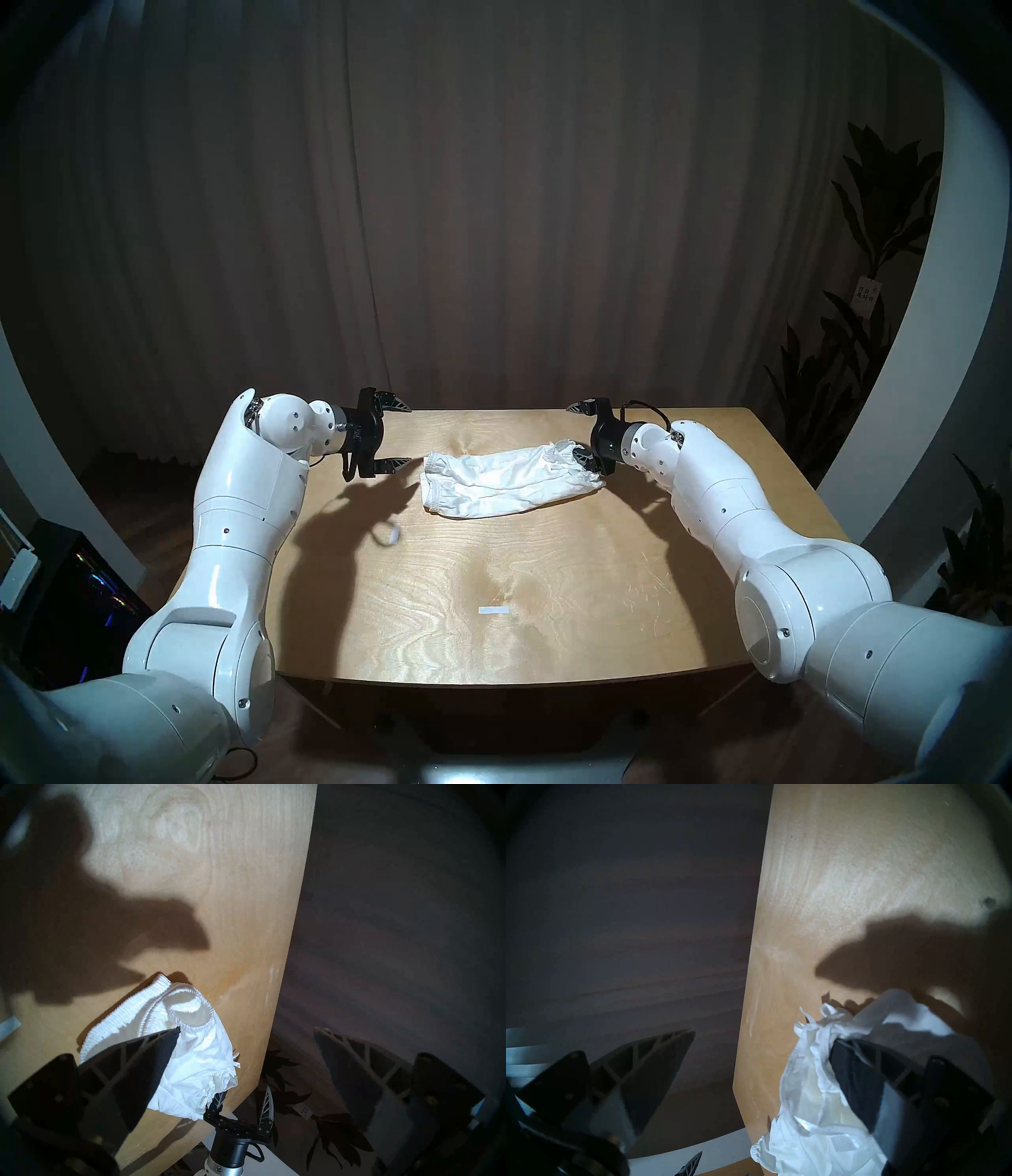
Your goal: Fold the pants in half lengthwise, then in half again, and set them down flat
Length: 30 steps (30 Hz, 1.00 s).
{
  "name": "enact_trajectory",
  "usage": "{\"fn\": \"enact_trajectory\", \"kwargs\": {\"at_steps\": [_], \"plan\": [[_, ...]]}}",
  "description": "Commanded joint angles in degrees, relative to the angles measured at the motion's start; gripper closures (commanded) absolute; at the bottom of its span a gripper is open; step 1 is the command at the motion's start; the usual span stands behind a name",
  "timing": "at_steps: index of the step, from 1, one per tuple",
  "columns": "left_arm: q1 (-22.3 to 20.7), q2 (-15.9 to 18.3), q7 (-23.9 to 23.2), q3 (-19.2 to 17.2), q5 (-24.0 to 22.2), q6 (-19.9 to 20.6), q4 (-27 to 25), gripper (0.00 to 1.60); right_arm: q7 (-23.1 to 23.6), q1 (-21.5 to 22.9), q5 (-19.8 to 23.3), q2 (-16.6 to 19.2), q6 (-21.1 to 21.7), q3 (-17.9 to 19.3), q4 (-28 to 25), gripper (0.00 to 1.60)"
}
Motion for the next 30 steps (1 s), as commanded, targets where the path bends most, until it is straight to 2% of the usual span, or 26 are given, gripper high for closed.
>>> {"fn": "enact_trajectory", "kwargs": {"at_steps": [1, 10, 12, 17, 24, 25, 30], "plan": [[5.2, 0.2, 2.0, -2.6, -2.8, -1.1, -6.7, 0.00, 0.7, -0.6, -0.2, 3.2, 1.8, 0.4, -4.8, 0.00], [11.0, -1.3, 4.3, -4.7, -5.7, -2.0, -13.1, 0.00, 0.6, -3.5, -0.1, 7.1, 3.4, 2.3, -9.2, 0.00], [12.7, -1.7, 4.6, -4.8, -5.7, -2.6, -16.1, 0.00, 0.6, -4.3, 0.3, 7.7, 4.0, 2.8, -10.3, 0.00], [15.1, -3.5, 4.0, -5.1, -6.1, -3.3, -18.6, 0.00, -0.3, -6.4, 1.8, 7.5, 6.9, 3.4, -12.1, 0.00], [18.2, -5.1, 3.0, -5.2, -5.0, -5.3, -24.8, 0.00, -5.5, -6.0, 3.9, 7.9, 12.7, 3.2, -14.4, 0.00], [17.9, -5.3, 2.8, -5.1, -5.1, -5.3, -24.1, 0.00, -6.1, -6.1, 4.0, 8.2, 13.1, 3.3, -14.9, 0.00], [20.8, -6.7, 1.4, -5.6, -4.6, -6.7, -29.0, 0.00, -9.5, -7.3, 4.6, 10.4, 14.5, 4.5, -18.5, 0.00]]}}
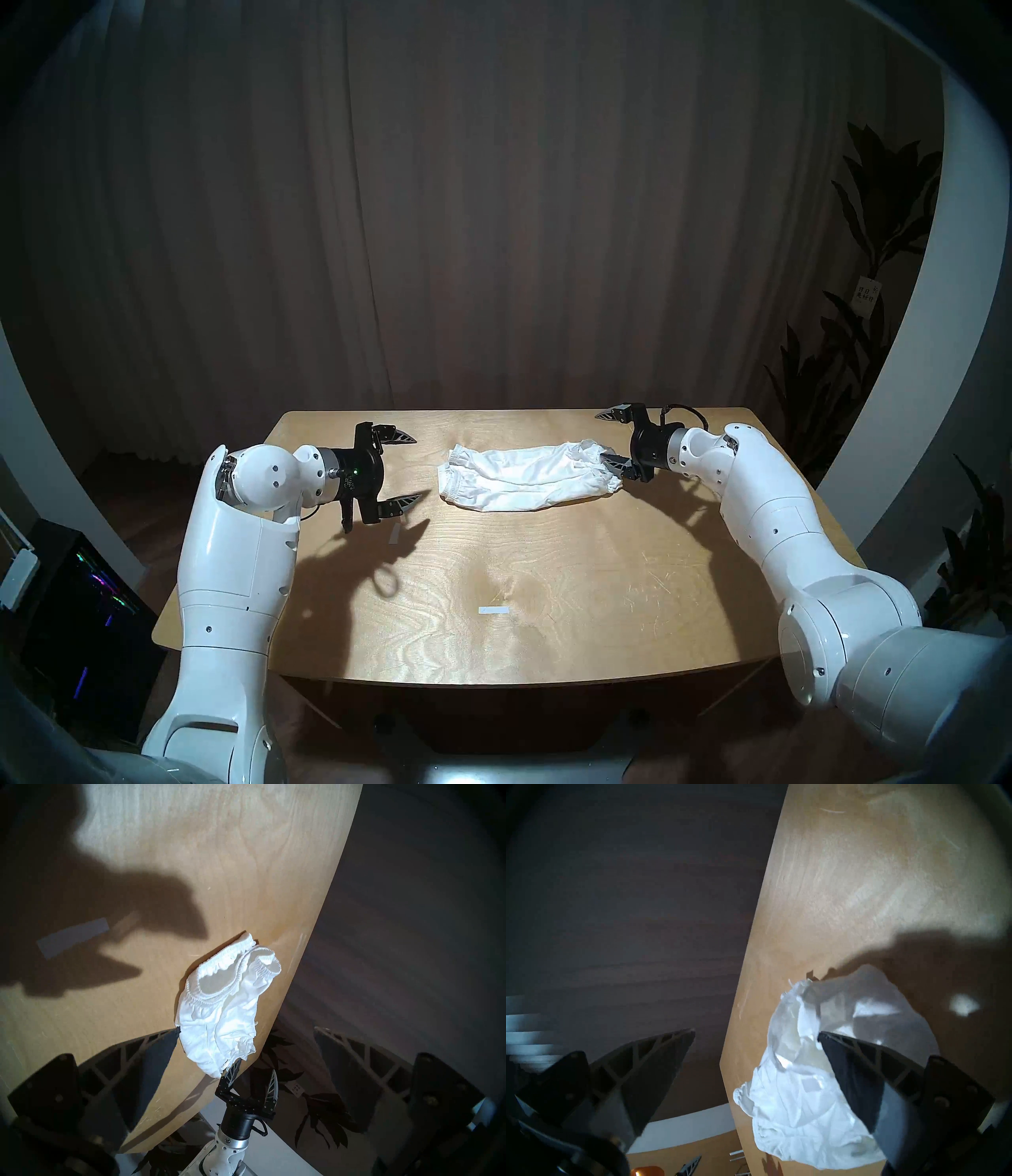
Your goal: Fold the pants in half lengthwise, then in half again, and set them down flat
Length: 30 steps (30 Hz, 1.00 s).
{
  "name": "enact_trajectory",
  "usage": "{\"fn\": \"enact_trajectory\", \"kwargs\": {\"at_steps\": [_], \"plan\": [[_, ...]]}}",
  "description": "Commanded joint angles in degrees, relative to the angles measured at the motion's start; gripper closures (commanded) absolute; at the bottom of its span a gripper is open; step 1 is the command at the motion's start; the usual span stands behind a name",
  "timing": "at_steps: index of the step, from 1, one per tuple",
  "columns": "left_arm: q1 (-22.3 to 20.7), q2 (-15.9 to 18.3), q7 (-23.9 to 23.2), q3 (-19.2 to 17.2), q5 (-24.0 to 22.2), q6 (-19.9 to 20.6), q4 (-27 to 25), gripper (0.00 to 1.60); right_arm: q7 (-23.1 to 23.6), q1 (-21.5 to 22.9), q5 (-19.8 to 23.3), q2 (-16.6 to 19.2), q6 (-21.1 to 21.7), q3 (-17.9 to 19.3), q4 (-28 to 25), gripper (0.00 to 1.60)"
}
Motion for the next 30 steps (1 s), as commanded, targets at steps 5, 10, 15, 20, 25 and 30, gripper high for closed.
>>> {"fn": "enact_trajectory", "kwargs": {"at_steps": [5, 10, 15, 20, 25, 30], "plan": [[5.4, -3.9, -3.2, -0.9, 0.6, -2.7, -9.7, 0.00, -5.2, -2.0, 3.5, 4.9, 3.5, 3.6, -9.0, 0.00], [8.2, -5.7, -4.1, -0.2, 2.0, -4.1, -12.6, 0.00, -6.7, -4.7, 6.4, 5.9, 4.6, 6.6, -12.7, 0.00], [11.1, -8.2, -8.8, 0.7, 5.1, -3.7, -13.7, 0.00, -6.0, -6.9, 10.0, 5.5, 4.9, 10.2, -15.5, 0.00], [11.7, -9.5, -14.1, 3.7, 10.2, -2.1, -13.3, 0.00, -6.3, -9.5, 12.1, 5.2, 4.6, 12.4, -18.6, 0.00], [11.0, -9.3, -18.1, 7.3, 17.3, -1.9, -11.6, 0.00, -6.6, -11.0, 13.0, 5.2, 4.7, 13.5, -19.7, 0.00], [11.2, -8.4, -22.0, 9.9, 23.7, -1.8, -9.9, 0.00, -6.6, -11.7, 13.8, 5.2, 5.0, 14.2, -21.0, 0.00]]}}
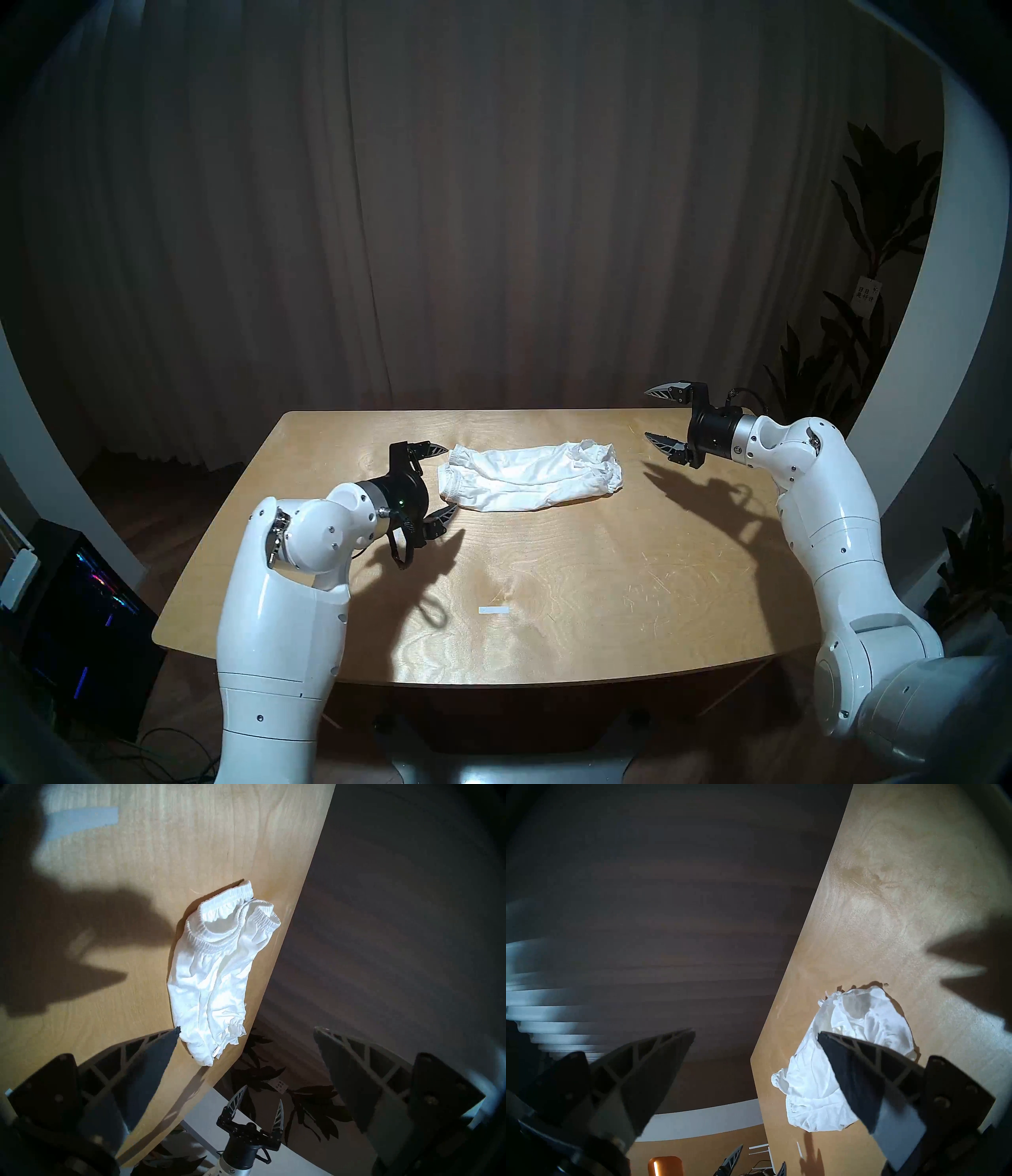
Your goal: Fold the pants in half lengthwise, then in half again, and set them down flat
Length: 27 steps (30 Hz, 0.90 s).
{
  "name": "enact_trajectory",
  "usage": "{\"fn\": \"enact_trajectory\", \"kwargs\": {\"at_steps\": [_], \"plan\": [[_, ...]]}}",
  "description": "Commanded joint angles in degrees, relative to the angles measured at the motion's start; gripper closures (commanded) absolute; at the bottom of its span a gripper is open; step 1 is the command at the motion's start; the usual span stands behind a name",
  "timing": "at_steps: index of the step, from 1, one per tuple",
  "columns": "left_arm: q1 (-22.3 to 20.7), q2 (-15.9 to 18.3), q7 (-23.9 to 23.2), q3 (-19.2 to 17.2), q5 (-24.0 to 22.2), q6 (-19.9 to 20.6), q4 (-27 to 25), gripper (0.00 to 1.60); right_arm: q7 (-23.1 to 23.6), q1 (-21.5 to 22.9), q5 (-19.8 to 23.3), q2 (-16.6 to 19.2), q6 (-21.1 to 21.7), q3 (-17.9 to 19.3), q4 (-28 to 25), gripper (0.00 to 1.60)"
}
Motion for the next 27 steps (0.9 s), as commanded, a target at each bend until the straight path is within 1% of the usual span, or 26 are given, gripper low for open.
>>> {"fn": "enact_trajectory", "kwargs": {"at_steps": [1, 2, 3, 5, 7, 8, 9, 15, 16, 17, 18, 19, 20, 21, 23, 26, 27], "plan": [[-0.5, 0.3, -6.2, 3.4, 8.0, 0.3, 1.4, 0.00, 0.5, -1.2, 2.0, -0.1, 0.3, 1.5, -3.4, 0.00], [-0.4, -0.1, -6.6, 3.6, 9.2, -0.2, 1.9, 0.00, 0.5, -1.5, 2.2, -0.1, 0.3, 1.7, -3.7, 0.00], [-0.3, 0.0, -8.5, 4.1, 11.0, -0.5, 2.5, 0.00, 0.4, -1.8, 2.4, -0.1, 0.3, 2.0, -4.0, 0.00], [-0.4, 0.9, -9.7, 5.0, 14.0, -0.3, 3.1, 0.00, 0.3, -2.1, 2.5, 0.0, 0.3, 2.2, -4.2, 0.00], [-0.2, 0.7, -11.8, 5.4, 16.4, -1.3, 4.0, 0.00, 0.2, -2.6, 2.9, -0.1, 0.1, 2.6, -4.9, 0.00], [-0.2, 0.7, -11.8, 5.4, 17.4, -1.6, 4.3, 0.00, 0.2, -2.7, 3.1, -0.1, 0.1, 2.7, -5.2, 0.00], [0.0, 0.8, -13.7, 5.9, 19.2, -2.1, 4.9, 0.00, 0.2, -3.0, 3.3, -0.2, 0.0, 2.9, -5.5, 0.00], [-0.5, 0.4, -18.4, 7.4, 26.2, -6.1, 7.1, 0.00, -0.4, -3.9, 4.3, -0.4, -0.5, 3.8, -7.8, 0.00], [-0.6, 0.4, -20.1, 7.9, 27.7, -7.0, 7.7, 0.00, -0.5, -4.1, 4.5, -0.5, -0.7, 4.0, -8.4, 0.00], [-0.9, 0.3, -20.1, 8.2, 28.8, -7.7, 7.9, 0.00, -0.7, -4.3, 4.6, -0.6, -0.8, 4.1, -8.8, 0.00], [-1.1, 0.3, -21.7, 8.8, 30.3, -8.7, 8.6, 0.00, -1.0, -4.7, 4.9, -0.7, -1.1, 4.3, -9.5, 0.00], [-1.4, 0.1, -21.8, 9.3, 31.7, -9.7, 9.0, 0.00, -1.2, -5.0, 5.1, -0.8, -1.3, 4.4, -10.0, 0.00], [-1.4, 0.1, -23.6, 9.8, 32.5, -10.1, 9.7, 0.00, -1.4, -5.2, 5.2, -0.8, -1.5, 4.5, -10.4, 0.00], [-1.6, -0.1, -23.3, 10.3, 33.4, -10.8, 10.0, 0.00, -1.6, -5.4, 5.4, -0.9, -1.8, 4.6, -10.9, 0.00], [-1.9, -0.4, -26.0, 11.2, 35.6, -12.7, 10.9, 0.00, -2.3, -6.2, 5.8, -1.2, -2.6, 4.9, -12.2, 0.00], [-2.5, -0.7, -28.3, 12.4, 38.4, -15.1, 11.9, 0.00, -3.8, -7.5, 6.7, -1.7, -4.2, 5.6, -14.2, 0.00], [-2.7, -0.5, -29.8, 12.9, 39.4, -15.8, 12.4, 0.00, -4.5, -8.0, 7.0, -1.8, -4.8, 5.9, -15.0, 0.00]]}}
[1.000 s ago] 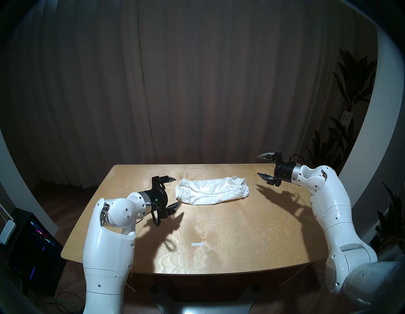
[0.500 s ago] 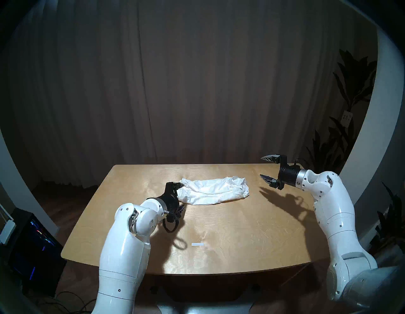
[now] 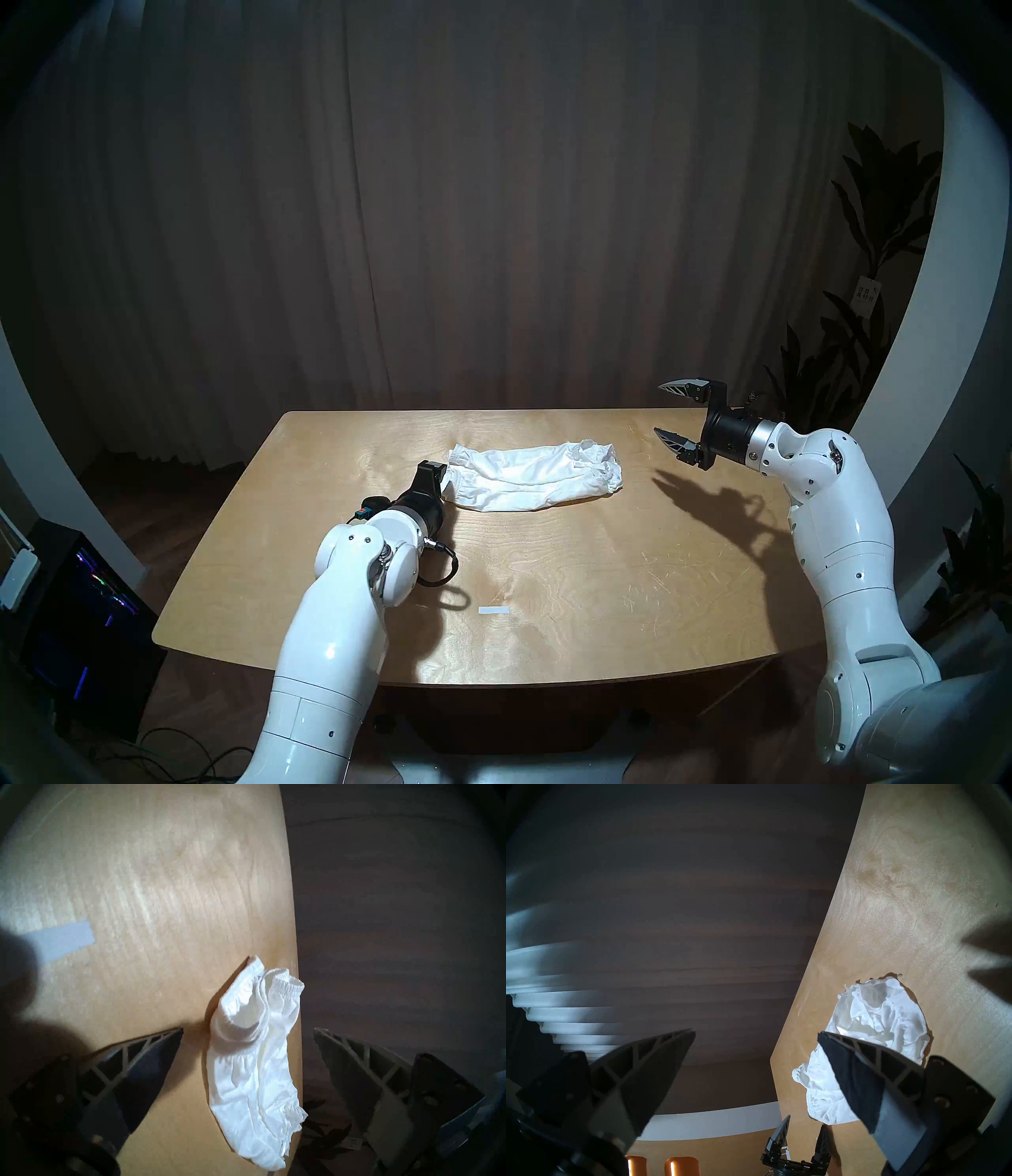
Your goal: Fold the pants in half lengthwise, then in half again, and set them down flat
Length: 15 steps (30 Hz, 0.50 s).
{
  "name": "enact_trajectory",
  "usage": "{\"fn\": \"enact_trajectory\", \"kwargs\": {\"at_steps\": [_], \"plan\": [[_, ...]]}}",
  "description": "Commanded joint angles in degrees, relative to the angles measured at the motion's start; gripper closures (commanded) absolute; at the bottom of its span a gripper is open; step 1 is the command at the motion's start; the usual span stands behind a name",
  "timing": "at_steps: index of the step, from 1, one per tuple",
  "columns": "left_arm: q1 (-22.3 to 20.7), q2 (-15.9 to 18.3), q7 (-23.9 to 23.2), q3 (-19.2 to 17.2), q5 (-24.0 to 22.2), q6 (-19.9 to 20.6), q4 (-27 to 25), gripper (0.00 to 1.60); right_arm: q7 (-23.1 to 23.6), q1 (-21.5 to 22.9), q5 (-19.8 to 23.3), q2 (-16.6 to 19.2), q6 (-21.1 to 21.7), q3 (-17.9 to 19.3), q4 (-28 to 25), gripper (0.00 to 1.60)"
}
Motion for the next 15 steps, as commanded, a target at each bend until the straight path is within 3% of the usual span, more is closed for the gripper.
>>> {"fn": "enact_trajectory", "kwargs": {"at_steps": [1, 7, 12, 15], "plan": [[-2.5, -0.6, -7.2, 3.2, 6.9, -5.2, 1.6, 0.00, -3.0, -2.4, 2.8, -1.2, -3.3, 1.8, -6.2, 0.00], [-3.9, -0.9, -8.7, 5.1, 11.3, -8.4, 5.6, 0.00, -8.2, -4.9, 5.6, -2.4, -7.4, 3.4, -11.0, 0.00], [-5.0, -1.6, -4.7, 4.9, 11.4, -8.4, 5.8, 0.00, -11.7, -6.1, 7.4, -3.1, -10.2, 4.5, -13.9, 0.00], [-5.6, -2.3, 0.2, 4.4, 10.9, -6.8, 4.3, 0.00, -12.4, -6.2, 7.7, -3.2, -10.8, 4.8, -14.6, 0.00]]}}
